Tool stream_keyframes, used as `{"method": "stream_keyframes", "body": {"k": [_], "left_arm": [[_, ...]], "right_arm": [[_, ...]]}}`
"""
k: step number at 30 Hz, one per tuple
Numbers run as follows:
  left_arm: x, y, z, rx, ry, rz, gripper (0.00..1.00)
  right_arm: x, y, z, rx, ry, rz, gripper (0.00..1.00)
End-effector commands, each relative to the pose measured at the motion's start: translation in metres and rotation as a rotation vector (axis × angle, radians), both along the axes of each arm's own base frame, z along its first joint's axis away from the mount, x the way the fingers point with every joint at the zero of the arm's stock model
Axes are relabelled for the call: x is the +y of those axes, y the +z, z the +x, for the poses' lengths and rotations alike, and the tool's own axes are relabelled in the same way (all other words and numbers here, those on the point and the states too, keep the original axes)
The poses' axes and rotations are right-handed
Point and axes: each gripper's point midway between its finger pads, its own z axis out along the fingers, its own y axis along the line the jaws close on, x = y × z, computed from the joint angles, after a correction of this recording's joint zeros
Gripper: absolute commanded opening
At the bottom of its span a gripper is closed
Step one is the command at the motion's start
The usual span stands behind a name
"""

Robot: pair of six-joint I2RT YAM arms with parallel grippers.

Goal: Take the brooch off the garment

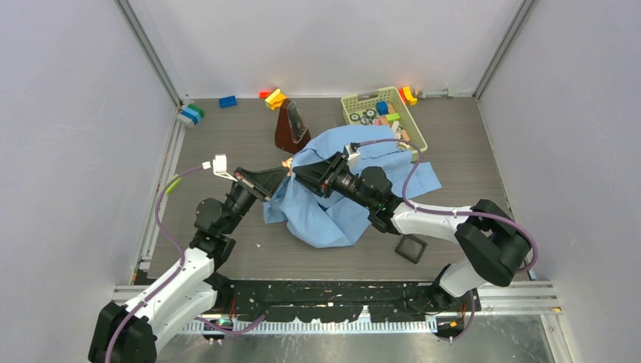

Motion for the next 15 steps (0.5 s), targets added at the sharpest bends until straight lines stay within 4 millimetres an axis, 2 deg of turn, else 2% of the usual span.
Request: {"method": "stream_keyframes", "body": {"k": [1, 5, 9, 15], "left_arm": [[-0.009, 0.048, -0.033, -0.21, -0.121, -0.055, 0.0], [-0.016, 0.05, -0.038, -0.213, -0.173, -0.044, 0.0], [-0.015, 0.047, -0.035, -0.19, -0.163, -0.035, 0.0], [-0.001, 0.02, -0.015, -0.044, -0.023, 0.132, 0.0]], "right_arm": [[0.01, 0.014, -0.003, 0.013, 0.05, 0.041, 0.36], [0.016, 0.013, -0.006, 0.044, 0.092, 0.053, 0.34], [0.019, 0.018, -0.011, 0.038, 0.127, 0.066, 0.29], [0.014, 0.014, -0.017, -0.017, 0.127, 0.016, 0.27]]}}
